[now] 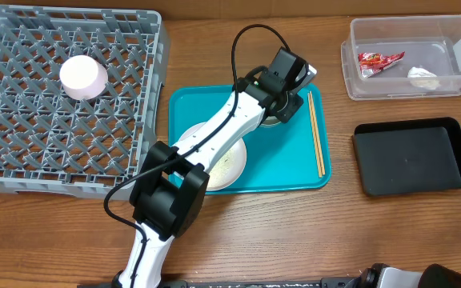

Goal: Sort waste into correct bins and load items into the dishwasher
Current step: 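Lift the white cup and carry it over the dish rack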

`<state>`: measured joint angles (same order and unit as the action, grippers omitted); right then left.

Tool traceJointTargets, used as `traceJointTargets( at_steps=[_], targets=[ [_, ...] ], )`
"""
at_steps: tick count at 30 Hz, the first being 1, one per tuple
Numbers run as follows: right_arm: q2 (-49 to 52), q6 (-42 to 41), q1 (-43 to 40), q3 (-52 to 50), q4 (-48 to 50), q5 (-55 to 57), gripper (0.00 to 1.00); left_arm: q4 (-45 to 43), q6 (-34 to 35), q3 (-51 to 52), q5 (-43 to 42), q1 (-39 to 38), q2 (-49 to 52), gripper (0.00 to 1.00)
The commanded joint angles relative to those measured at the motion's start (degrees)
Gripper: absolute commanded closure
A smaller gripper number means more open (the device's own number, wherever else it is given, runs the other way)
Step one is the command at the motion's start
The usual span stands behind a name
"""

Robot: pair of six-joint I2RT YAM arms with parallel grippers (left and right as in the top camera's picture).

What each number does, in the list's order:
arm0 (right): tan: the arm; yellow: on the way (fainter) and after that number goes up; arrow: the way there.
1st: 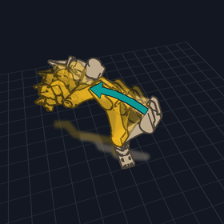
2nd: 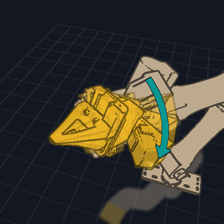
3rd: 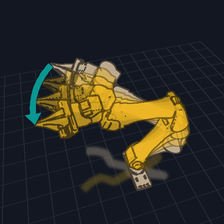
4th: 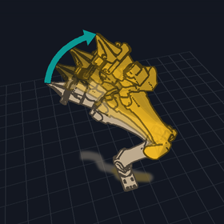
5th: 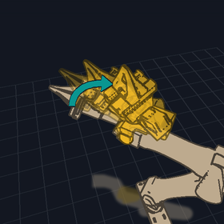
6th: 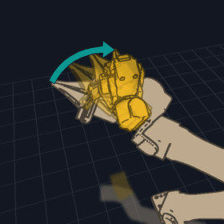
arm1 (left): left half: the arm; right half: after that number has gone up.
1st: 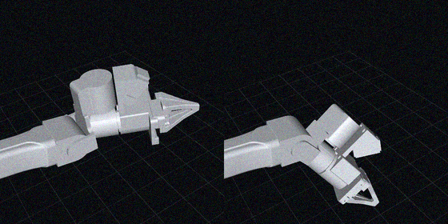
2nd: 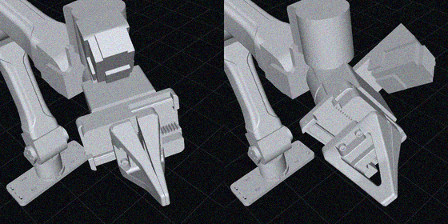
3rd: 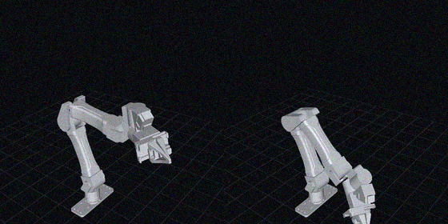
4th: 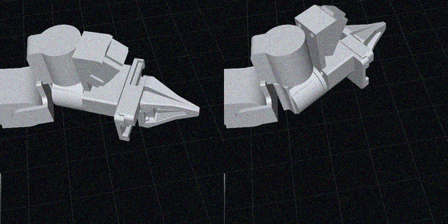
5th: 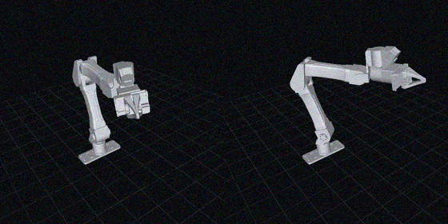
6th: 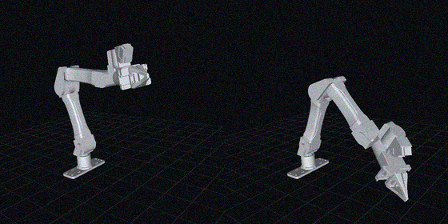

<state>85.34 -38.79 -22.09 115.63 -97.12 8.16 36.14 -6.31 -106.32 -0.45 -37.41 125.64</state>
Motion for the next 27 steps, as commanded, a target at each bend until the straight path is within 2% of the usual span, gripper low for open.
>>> traceJointTargets(
  at_steps=[1, 9, 16, 19, 22, 27],
  targets=[
    [-0.7, -0.1, -0.2, -0.2, 0.1, 0.8, 0.00, 2.1, 2.3, -8.0, -0.4, 0.3, -1.0, 0.96],
    [-0.7, -0.1, -0.2, -0.2, 0.1, 0.8, 0.00, 12.0, 15.1, -22.3, -0.4, 6.0, -7.8, 0.96],
    [-0.7, -0.1, -0.2, -0.2, 0.1, 0.8, 0.00, 22.5, 31.5, -23.2, -1.6, 22.1, -15.6, 0.96],
    [-0.7, -0.1, -0.2, -0.2, 0.1, 0.8, 0.00, 28.7, 35.7, -23.2, -5.9, 31.1, -15.5, 0.96],
    [-0.7, -0.1, -0.2, -0.2, 0.1, 0.8, 0.00, 33.8, 36.3, -23.1, -12.0, 39.6, -13.5, 0.96],
    [-0.7, -0.1, -0.2, -0.2, 0.1, 0.8, 0.00, 38.1, 32.5, -23.1, -30.8, 51.6, -6.8, 0.96]
  ],
)
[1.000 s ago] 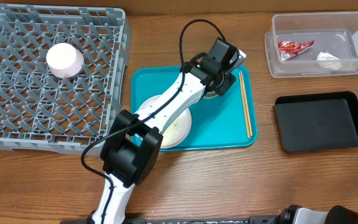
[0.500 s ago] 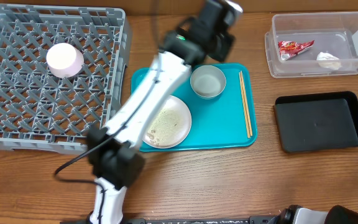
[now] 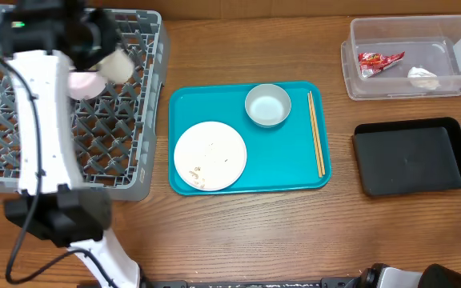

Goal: Sort waste into correct bins and load items into the dishwasher
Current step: 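Lift the white cup and carry it over the dish rack, then lower the cup upside down into the rack and release it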

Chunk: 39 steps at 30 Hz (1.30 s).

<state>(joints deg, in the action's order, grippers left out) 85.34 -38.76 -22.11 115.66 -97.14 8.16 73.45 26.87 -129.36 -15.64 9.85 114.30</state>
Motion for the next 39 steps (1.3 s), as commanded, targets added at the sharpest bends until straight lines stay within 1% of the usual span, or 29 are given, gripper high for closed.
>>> traceJointTargets(
  at_steps=[1, 2, 4, 8, 10, 17, 22, 24, 26, 30, 32, 36, 39],
  targets=[
    [-0.7, -0.1, -0.2, -0.2, 0.2, 0.8, 0.00, 0.9, -1.8, -0.1, -20.2, 6.2, 6.1, 0.96],
    [-0.7, -0.1, -0.2, -0.2, 0.2, 0.8, 0.00, 0.8, -3.0, -0.1, -25.4, 8.2, 7.9, 0.96],
    [-0.7, -0.1, -0.2, -0.2, 0.2, 0.8, 0.00, 0.7, -4.5, -0.1, -32.7, 11.7, 11.2, 0.96],
    [-0.7, -0.1, -0.2, -0.2, 0.2, 0.8, 0.00, 1.0, -7.9, -0.1, -43.1, 17.5, 16.3, 0.96],
    [-0.7, -0.1, -0.2, -0.2, 0.2, 0.8, 0.00, 1.4, -9.3, -0.1, -47.0, 19.9, 18.3, 0.96],
    [-0.7, -0.1, -0.2, -0.2, 0.2, 0.8, 0.00, 7.8, -8.9, -0.1, -49.2, 26.0, 21.4, 0.96],
    [-0.7, -0.1, -0.2, -0.2, 0.2, 0.8, 0.00, 8.4, -8.5, -0.1, -55.9, 29.0, 21.4, 0.96],
    [-0.7, -0.1, -0.2, -0.2, 0.2, 0.8, 0.00, 10.6, -8.6, -0.1, -56.1, 30.0, 21.4, 0.96],
    [-0.7, -0.1, -0.2, -0.2, 0.2, 0.8, 0.00, 13.2, -9.8, -0.1, -56.0, 30.2, 21.4, 0.96],
    [-0.7, -0.1, -0.2, -0.2, 0.2, 0.8, 0.00, 14.8, -13.3, 0.4, -56.0, 29.4, 21.4, 0.96],
    [-0.7, -0.1, -0.2, -0.2, 0.1, 0.8, 0.00, 15.2, -13.2, 1.1, -56.3, 29.4, 21.4, 0.96],
    [-0.7, -0.1, -0.2, -0.2, 0.2, 0.8, 0.00, 15.9, -13.2, 2.9, -59.9, 30.0, 21.4, 0.96],
    [-0.7, -0.1, -0.2, -0.2, 0.2, 0.8, 0.00, 15.8, -15.1, 6.0, -61.7, 29.9, 21.4, 0.96]
  ],
)
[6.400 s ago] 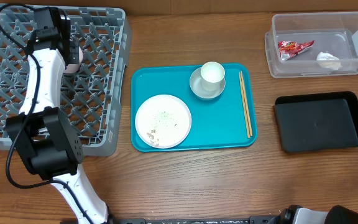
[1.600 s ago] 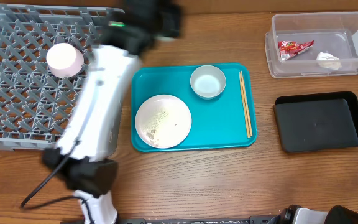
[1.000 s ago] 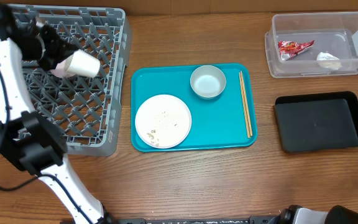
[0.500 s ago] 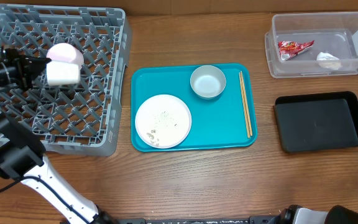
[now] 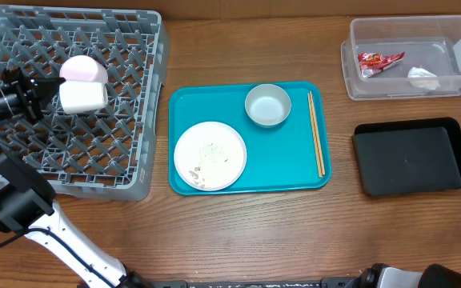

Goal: Sort waste into correct bins and load items into the dishwasher
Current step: 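Lower the cup upside down into the rack and release it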

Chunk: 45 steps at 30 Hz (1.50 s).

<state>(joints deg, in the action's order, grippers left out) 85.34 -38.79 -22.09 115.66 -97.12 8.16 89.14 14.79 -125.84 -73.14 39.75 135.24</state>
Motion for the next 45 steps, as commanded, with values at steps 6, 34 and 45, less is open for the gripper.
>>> traceJointTargets(
  at_steps=[6, 34, 45],
  targets=[
    [-0.7, -0.1, -0.2, -0.2, 0.1, 0.8, 0.00, -5.1, -4.5, 11.8, -5.9, -0.1, 0.4, 0.96],
    [-0.7, -0.1, -0.2, -0.2, 0.1, 0.8, 0.00, -8.8, 0.8, 13.1, 9.6, 3.6, 0.4, 0.96],
    [-0.7, -0.1, -0.2, -0.2, 0.1, 0.8, 0.00, -8.1, -0.4, 4.0, 21.2, 4.2, 0.4, 0.84]
  ],
)
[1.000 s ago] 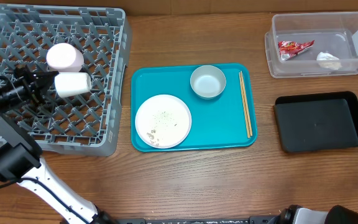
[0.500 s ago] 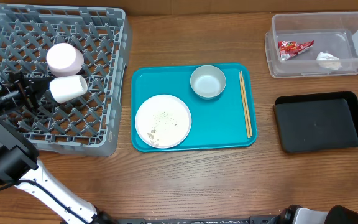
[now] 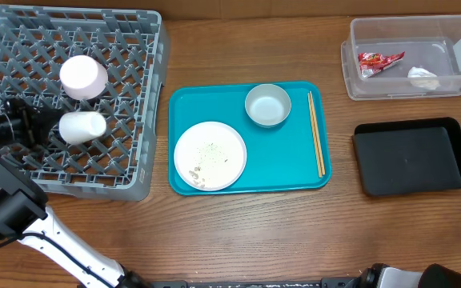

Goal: Sort waste into correct bins and load items into the dishwasher

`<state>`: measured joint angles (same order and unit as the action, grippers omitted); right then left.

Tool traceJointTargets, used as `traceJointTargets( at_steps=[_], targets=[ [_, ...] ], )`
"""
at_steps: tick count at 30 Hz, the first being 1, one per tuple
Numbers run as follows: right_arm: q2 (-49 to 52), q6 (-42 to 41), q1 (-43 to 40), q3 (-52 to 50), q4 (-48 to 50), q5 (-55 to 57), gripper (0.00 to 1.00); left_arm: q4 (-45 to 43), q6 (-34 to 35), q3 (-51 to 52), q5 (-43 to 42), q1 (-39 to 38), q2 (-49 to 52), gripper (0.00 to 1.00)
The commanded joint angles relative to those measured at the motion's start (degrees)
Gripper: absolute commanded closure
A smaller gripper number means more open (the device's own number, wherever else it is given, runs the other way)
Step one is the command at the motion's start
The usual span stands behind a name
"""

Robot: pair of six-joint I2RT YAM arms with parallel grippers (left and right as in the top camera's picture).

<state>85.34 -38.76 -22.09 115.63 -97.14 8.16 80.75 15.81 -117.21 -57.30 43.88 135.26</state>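
A grey dish rack (image 3: 134,96) fills the left of the table. A pink cup (image 3: 84,77) stands in it, and a white cup (image 3: 83,126) lies on its side just below. My left gripper (image 3: 53,130) reaches in from the left edge and is shut on the white cup's left end. On the teal tray (image 3: 294,180) are a white plate with crumbs (image 3: 210,155), a small bowl (image 3: 267,105) and wooden chopsticks (image 3: 316,132). Only two dark fingertips of my right gripper show at the right edge, standing apart.
A clear plastic bin (image 3: 446,80) at the back right holds a red wrapper (image 3: 378,61) and crumpled white paper (image 3: 422,77). A black tray (image 3: 410,156) lies in front of it. The left arm's base stands at the table's front left.
My left gripper and the white cup have moved toward the front of the rack. The cup was beside the pink cup and now lies a slot lower. The tray items are unchanged.
My left arm first reached across the tray, its gripper beside the bowl near the back. Then it was over the rack carrying a white cup. Later it held the cup beside the pink cup, and now lower in the rack.
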Motion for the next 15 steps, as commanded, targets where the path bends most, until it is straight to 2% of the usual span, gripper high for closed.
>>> traceJointTargets(
  at_steps=[1, 3, 6, 10, 15],
  targets=[
    [-0.7, -0.1, -0.2, -0.2, 0.2, 0.8, 0.00, 0.5, -2.2, -6.1, 5.5, 0.0, 0.4, 0.82],
    [-0.7, -0.1, -0.2, -0.2, 0.2, 0.8, 0.00, 1.6, -3.3, -9.6, 5.5, -0.1, 0.4, 0.77],
    [-0.7, -0.1, -0.2, -0.2, 0.2, 0.8, 0.00, 3.5, -3.4, -15.8, 5.4, -0.1, 0.3, 0.76],
    [-0.7, -0.1, -0.2, -0.2, 0.2, 0.8, 0.00, 7.6, -4.3, -25.1, 5.4, -0.3, 0.2, 0.79],
    [-0.7, -0.1, -0.2, -0.2, 0.2, 0.8, 0.00, 15.5, -10.3, -36.0, 6.1, -2.3, -0.4, 0.82]
  ],
)
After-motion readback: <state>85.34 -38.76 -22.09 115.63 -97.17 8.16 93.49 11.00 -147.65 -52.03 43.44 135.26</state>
